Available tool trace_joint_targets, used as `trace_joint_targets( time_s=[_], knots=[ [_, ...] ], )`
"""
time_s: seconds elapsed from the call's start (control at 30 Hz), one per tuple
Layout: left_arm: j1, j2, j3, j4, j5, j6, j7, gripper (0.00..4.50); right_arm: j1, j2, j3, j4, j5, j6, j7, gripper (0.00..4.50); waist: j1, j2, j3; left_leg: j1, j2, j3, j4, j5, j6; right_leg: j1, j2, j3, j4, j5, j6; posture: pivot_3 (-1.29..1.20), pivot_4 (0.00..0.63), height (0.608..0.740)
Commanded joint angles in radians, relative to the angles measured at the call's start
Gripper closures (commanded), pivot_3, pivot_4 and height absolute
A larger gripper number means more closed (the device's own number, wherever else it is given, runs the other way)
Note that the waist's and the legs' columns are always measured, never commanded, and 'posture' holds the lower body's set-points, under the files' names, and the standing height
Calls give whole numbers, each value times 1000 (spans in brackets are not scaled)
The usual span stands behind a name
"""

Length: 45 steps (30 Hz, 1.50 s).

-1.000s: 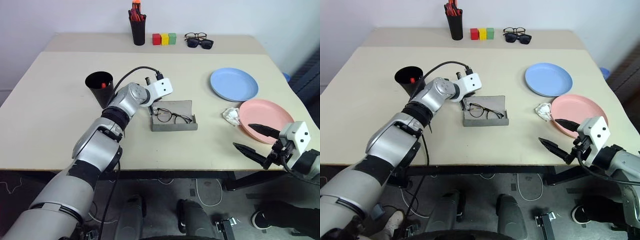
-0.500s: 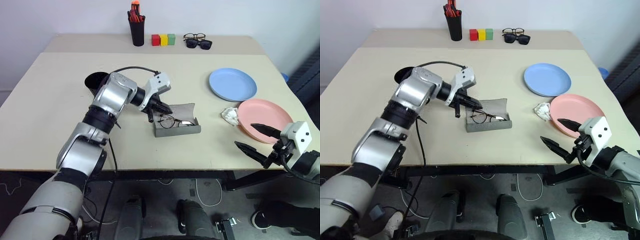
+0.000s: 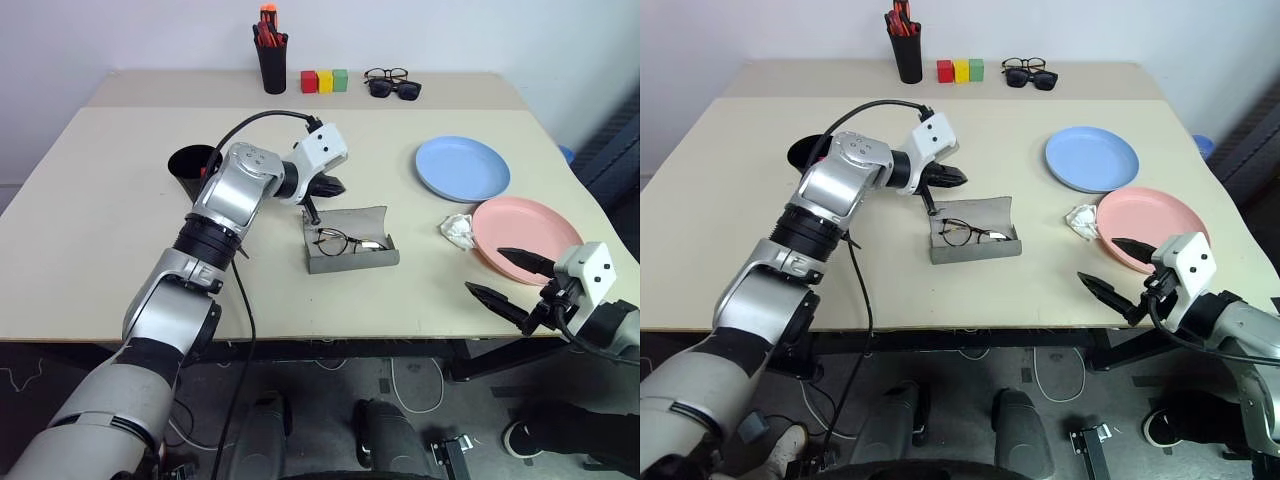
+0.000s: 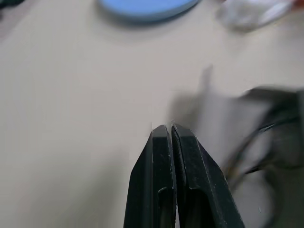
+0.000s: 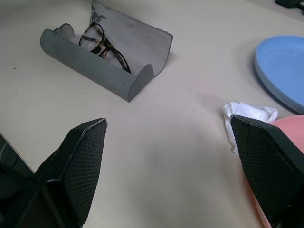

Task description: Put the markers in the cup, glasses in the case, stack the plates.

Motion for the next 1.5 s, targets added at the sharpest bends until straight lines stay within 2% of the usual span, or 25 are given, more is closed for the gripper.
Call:
trace_joint_targets(
  time_s=[0.03, 0.23, 0.3, 0.37, 0.47, 0.67, 0.93, 1.07, 1.2, 1.23, 1.37, 1.4, 1.43, 1.5],
  knots=[
    [-47, -15, -46, 107, 87, -125, 63, 4436, -14, -3, -8, -6, 2, -16, -5, 261, 0, 0, 0, 0, 0, 0, 0, 0, 0, 0, 0, 0, 0, 0, 0, 0, 150, 740],
    [-74, -51, -107, 321, 189, -336, 128, 4436, -5, 5, -6, -23, 6, -12, -13, 261, 1, 0, 0, -1, 0, 0, 0, 0, 0, 0, 0, 0, -1, 0, 0, 0, 150, 740],
    [-80, -63, -74, 347, 156, -328, 75, 4436, 1, 4, -9, -30, 9, -8, -17, 261, 1, 0, 0, -1, 0, 0, 0, 0, 0, 0, 0, 0, -1, 0, 0, 0, 150, 740],
    [-83, -61, -28, 330, 90, -271, -51, 4436, 9, 3, -15, -36, 12, -4, -20, 261, 0, 0, 0, -1, 0, 0, 0, 0, 0, 0, 0, 0, -1, 0, 0, 0, 150, 740],
    [-79, -48, -7, 302, 66, -242, -137, 4436, 15, 2, -18, -40, 16, -2, -24, 261, 0, 0, 0, -1, 0, 0, -1, 0, 0, -1, 0, 0, -1, 0, 0, 0, 150, 740],
    [-7, -29, 1, 42, -44, 49, -387, 4436, 6, 2, -4, -32, 13, 3, -32, 261, -1, 0, 0, -1, 0, 0, 0, 0, 0, 0, 0, 0, 0, 0, 0, 0, 150, 740],
    [172, -7, -93, -269, -60, 260, -433, 4436, -13, -5, 14, -16, 4, 16, -42, 261, -1, 1, 0, 0, 0, 0, 0, 0, 0, 0, 0, 0, 0, 0, 0, 0, 150, 740],
    [215, 0, -80, -352, -76, 257, -387, 4436, -34, 2, 20, 1, -12, 37, -82, 261, -1, 2, -1, 1, 0, 0, 1, 0, 0, 1, 0, 0, 1, 0, 0, 0, 150, 740],
    [247, -43, 78, -442, -167, 110, -265, 4436, -71, 8, 30, 59, -37, 46, -132, 261, -1, 1, -1, 1, 1, 0, 2, 0, 0, 1, 0, 0, 1, 1, -1, 0, 150, 740],
    [250, -42, 97, -466, -190, 121, -261, 4436, -79, 8, 35, 82, -45, 48, -138, 261, -1, 2, -1, 0, 1, 0, 2, 0, 0, 1, 0, 0, 1, 1, -2, 0, 150, 740],
    [288, -19, 102, -548, -229, 75, -272, 4436, -114, 2, 69, 179, -88, 11, -128, 261, -1, 2, -2, 1, 1, 0, 1, 0, 0, 1, 0, 0, 0, 1, -1, 0, 150, 740],
    [296, -11, 99, -562, -255, 99, -294, 3899, -129, 0, 81, 215, -109, -9, -127, 261, -1, 3, -2, 1, 1, 0, 1, 0, 0, 1, 0, 0, 0, 1, -1, 0, 150, 740],
    [305, 2, 88, -579, -273, 123, -319, 3637, -149, 0, 92, 257, -125, -28, -127, 261, -1, 3, -2, 1, 1, 0, 0, 0, 0, 1, 0, 0, 0, 1, -1, 0, 150, 740],
    [320, 26, 68, -610, -294, 136, -352, 2553, -180, -4, 112, 327, -154, -59, -123, 261, -3, 3, -2, 1, 1, 0, 1, 0, 0, 1, 1, 0, 1, 1, -1, 0, 150, 740]
  ],
)
